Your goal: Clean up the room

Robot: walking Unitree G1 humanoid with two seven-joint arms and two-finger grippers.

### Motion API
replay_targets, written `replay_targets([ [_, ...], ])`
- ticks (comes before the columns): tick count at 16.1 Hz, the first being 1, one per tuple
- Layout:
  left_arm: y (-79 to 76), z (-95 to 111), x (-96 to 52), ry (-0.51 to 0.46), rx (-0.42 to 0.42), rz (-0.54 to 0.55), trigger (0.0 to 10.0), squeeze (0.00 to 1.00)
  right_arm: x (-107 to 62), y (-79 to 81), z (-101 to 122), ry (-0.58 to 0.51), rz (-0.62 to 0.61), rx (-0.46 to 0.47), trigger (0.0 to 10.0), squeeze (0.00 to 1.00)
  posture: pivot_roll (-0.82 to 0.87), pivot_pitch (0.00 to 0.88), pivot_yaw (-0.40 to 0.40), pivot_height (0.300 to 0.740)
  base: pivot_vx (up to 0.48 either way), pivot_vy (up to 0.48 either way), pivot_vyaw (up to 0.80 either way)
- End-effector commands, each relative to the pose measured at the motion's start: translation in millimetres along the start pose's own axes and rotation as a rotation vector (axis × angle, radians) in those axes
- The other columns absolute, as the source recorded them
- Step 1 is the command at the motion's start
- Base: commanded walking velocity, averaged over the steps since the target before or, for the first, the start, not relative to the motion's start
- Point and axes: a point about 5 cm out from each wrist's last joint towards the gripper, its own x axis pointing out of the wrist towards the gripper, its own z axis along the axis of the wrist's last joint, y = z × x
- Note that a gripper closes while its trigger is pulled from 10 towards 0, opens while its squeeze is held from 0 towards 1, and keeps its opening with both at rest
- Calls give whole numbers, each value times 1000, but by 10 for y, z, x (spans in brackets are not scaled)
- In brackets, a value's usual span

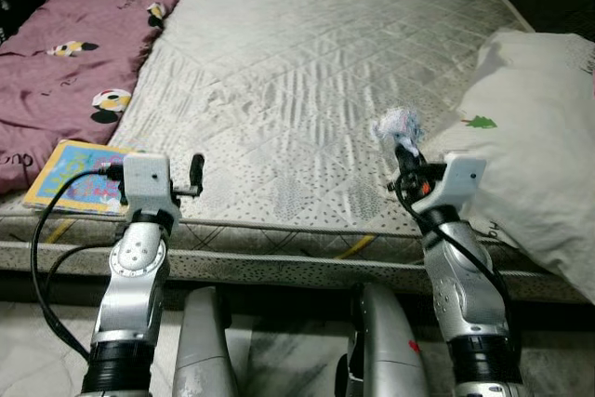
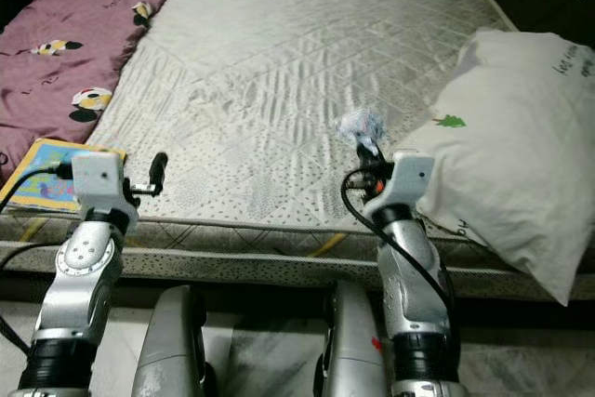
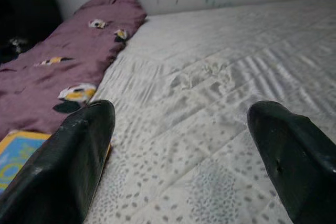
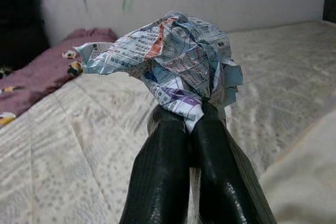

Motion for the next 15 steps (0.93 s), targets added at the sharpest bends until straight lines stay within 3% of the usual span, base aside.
replay_targets([
  [1, 40, -6, 14, -1, 6, 13, 10000, 0, 46, 54, 110, -24, 27, -2, 10000, 0, 58, 0, -1, 597, 0, 0, 0],
  [8, 91, -38, 6, -8, -8, 72, 10000, 0, 107, 46, 207, -28, 45, -25, 10000, 0, 49, 0, -35, 680, 0, 0, 0],
  [12, 61, -100, -132, 21, -2, 58, 10000, 0, -42, 19, 136, 3, 6, -10, 10000, 0, 35, 0, -5, 734, 0, 0, 0],
  [13, 18, -121, -169, 36, -13, 28, 10000, 0, -84, -1, 85, 22, -32, 33, 10000, 0, 35, 0, 9, 740, 0, 0, 0],
  [15, -37, -148, -190, 43, -2, 1, 10000, 0, -130, 14, 58, 31, -37, 20, 10000, 0, 21, 0, 10, 740, 0, 0, 0],
])
